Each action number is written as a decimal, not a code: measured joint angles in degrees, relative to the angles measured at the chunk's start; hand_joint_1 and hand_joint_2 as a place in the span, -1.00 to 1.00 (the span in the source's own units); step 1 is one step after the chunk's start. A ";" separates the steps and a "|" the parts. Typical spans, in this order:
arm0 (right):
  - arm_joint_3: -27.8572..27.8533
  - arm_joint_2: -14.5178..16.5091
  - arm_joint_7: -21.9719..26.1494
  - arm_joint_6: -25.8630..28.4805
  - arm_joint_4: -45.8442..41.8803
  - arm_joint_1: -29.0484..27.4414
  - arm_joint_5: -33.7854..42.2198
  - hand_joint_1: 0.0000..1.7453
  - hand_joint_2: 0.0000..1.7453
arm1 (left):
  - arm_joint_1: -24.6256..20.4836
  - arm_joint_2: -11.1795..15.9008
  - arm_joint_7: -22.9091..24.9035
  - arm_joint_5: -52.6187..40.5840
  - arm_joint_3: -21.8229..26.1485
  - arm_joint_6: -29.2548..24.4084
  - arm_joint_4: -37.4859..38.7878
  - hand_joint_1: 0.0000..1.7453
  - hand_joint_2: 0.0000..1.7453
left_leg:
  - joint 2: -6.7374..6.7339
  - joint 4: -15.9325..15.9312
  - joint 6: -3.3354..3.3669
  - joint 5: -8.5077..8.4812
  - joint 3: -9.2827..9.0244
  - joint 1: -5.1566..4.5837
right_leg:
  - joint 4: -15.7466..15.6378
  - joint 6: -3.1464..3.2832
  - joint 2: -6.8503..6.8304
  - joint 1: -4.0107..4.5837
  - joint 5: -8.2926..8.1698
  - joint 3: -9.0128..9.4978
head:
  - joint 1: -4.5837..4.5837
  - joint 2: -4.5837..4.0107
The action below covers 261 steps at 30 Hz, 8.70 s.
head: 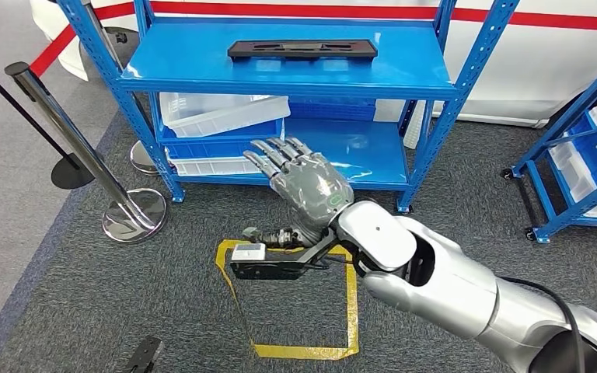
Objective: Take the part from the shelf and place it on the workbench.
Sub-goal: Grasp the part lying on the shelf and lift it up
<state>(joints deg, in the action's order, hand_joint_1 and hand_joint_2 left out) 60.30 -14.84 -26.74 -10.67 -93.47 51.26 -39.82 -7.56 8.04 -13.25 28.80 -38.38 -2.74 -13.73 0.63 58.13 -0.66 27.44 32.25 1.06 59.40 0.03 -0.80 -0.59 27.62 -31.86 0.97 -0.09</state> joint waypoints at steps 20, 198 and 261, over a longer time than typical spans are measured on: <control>0.59 0.17 -0.79 3.43 1.16 -1.78 -4.46 -1.00 -1.00 | 0.05 0.02 -1.33 -0.04 -0.67 0.40 0.00 -1.00 -1.00 | -0.02 0.03 0.00 0.00 -0.04 0.00 | 0.00 0.00 0.02 -0.01 0.00 -0.02 | 0.01 0.00; -1.57 2.62 -1.43 3.07 4.97 -5.31 -4.22 -1.00 -1.00 | 1.29 6.34 2.71 5.11 -2.56 0.79 0.17 -1.00 -1.00 | -0.27 -0.33 1.37 -3.42 4.03 -0.65 | -0.89 0.81 1.54 0.71 0.35 0.65 | 0.61 0.00; -1.67 3.99 -4.62 0.63 21.87 -4.33 -4.94 -1.00 1.00 | 0.52 5.51 3.60 3.75 -2.60 1.63 0.16 -1.00 -1.00 | -0.26 -0.47 2.13 -3.44 3.75 -1.43 | -0.08 1.62 1.65 1.14 0.32 -0.92 | 0.70 0.00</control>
<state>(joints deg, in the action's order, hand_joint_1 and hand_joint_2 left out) 58.63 -10.85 -31.36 -10.04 -71.60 46.92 -44.76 -7.05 13.55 -9.64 32.55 -40.98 -1.11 -13.57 0.37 57.66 1.47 24.00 36.00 -0.37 59.32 1.65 0.85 0.55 27.94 -32.78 1.67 -0.09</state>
